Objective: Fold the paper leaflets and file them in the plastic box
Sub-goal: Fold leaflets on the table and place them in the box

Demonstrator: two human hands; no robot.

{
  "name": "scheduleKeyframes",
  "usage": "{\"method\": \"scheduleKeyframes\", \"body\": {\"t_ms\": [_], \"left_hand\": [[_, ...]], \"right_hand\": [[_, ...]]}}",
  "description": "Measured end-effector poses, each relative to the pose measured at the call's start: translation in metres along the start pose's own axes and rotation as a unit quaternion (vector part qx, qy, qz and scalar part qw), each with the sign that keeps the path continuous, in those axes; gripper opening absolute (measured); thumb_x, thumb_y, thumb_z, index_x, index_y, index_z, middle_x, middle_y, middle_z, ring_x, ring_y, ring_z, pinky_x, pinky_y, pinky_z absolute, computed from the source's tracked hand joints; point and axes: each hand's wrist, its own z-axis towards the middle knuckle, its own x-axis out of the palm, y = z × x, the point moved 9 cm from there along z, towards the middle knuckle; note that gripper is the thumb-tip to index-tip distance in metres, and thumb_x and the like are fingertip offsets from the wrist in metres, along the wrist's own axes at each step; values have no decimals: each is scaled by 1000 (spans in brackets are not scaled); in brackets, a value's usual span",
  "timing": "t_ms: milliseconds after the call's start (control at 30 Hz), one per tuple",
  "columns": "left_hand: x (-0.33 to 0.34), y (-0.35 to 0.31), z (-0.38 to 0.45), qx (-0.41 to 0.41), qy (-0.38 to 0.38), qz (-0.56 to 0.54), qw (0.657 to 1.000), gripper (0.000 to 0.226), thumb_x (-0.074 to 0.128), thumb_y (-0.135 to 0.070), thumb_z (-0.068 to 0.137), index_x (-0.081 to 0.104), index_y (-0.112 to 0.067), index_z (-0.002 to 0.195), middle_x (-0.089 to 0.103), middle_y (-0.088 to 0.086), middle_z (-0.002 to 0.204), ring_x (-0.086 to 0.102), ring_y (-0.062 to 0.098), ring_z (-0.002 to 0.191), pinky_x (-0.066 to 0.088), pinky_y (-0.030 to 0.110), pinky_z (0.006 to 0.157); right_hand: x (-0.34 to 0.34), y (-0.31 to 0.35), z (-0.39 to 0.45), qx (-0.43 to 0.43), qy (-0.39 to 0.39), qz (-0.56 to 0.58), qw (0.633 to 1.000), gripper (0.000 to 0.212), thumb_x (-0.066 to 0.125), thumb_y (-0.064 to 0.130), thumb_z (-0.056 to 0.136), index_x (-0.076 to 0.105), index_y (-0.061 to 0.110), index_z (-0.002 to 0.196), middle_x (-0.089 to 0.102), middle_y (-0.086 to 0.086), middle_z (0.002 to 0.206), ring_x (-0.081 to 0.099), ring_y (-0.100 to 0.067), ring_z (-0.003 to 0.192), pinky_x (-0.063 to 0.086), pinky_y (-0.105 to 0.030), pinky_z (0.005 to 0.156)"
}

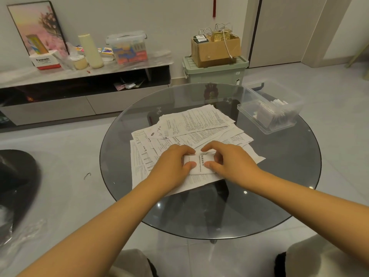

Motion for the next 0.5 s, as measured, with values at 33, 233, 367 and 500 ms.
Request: {"method": "scheduleKeyframes", "body": {"t_ms": [33,233,367,500], "left_hand": [[2,2,1,-6,0,3,1000,33,62,-26,89,57,-24,121,44,-8,104,47,11,94,36,21,85],[5,10,8,-13,33,32,999,39,65,-29,86,57,-23,124,44,-6,112,37,15,117,32,25,100],[2,8,10,-1,31,29,999,34,69,-28,83,61,-24,116,46,-8,101,45,15,107,36,23,90],[4,2,8,37,58,52,996,35,65,-44,82,62,-29,113,49,-8,99,47,13,103,41,29,91]], "right_hand": [[1,2,1,-5,-3,-36,999,32,61,34,87,55,34,119,55,6,92,50,-11,89,44,-27,79],[6,14,1,-76,22,-174,982,39,45,44,94,51,36,132,44,5,127,34,-17,116,28,-26,93],[14,26,-5,-135,58,-219,965,50,43,51,92,51,23,133,44,4,130,33,-17,116,27,-28,95],[11,28,-6,-162,65,-225,959,44,41,50,94,61,21,120,58,1,117,45,-18,106,36,-28,86]]}}
